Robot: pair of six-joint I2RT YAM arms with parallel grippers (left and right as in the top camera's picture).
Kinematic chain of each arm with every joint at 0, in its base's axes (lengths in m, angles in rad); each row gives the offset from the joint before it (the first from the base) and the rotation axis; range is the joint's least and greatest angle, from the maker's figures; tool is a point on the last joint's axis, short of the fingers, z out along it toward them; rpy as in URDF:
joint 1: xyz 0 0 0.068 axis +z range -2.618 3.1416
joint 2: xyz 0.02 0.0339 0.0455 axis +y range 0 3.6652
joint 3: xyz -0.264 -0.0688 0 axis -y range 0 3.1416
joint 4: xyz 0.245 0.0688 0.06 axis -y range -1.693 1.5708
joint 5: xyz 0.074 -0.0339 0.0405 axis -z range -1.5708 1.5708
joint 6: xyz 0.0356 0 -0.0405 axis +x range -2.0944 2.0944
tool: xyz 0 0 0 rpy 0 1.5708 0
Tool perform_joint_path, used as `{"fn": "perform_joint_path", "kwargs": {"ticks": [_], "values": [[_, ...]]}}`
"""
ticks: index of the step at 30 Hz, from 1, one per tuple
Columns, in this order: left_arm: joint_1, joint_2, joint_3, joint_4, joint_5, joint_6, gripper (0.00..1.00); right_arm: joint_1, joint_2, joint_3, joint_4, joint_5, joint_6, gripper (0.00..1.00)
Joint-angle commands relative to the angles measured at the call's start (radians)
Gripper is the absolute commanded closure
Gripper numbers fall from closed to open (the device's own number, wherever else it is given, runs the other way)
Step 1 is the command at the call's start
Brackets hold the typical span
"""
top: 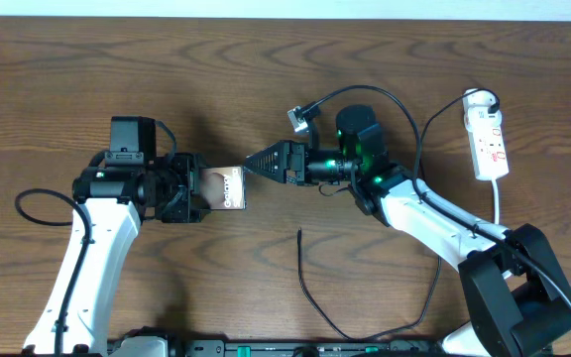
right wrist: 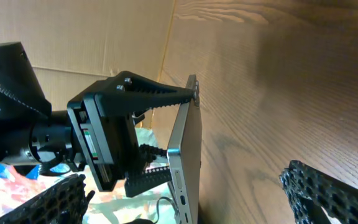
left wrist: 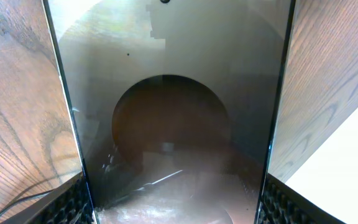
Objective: Plug charger to phone and switch on socket
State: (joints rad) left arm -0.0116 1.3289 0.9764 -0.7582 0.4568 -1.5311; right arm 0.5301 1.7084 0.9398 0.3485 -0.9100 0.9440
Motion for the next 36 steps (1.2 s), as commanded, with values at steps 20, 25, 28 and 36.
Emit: {"fn": "perform_joint_path", "kwargs": {"ticks": [20, 25, 28, 36], "values": [[-0.093, -0.016, 0.001, 0.023, -0.005, -0.061, 0.92, 0.15, -0.001, 0.01, -0.043, 0.119, -0.191, 0.09], [-0.121, -0.016, 0.001, 0.043, 0.003, -0.084, 0.92, 0.153, -0.001, 0.01, -0.073, 0.138, -0.19, 0.18], [-0.132, -0.016, 0.001, 0.047, 0.005, -0.091, 0.93, 0.153, -0.001, 0.01, -0.073, 0.145, -0.19, 0.24], [-0.171, -0.016, 0.001, 0.054, 0.006, -0.119, 0.93, 0.153, -0.001, 0.01, -0.073, 0.152, -0.19, 0.34]]}}
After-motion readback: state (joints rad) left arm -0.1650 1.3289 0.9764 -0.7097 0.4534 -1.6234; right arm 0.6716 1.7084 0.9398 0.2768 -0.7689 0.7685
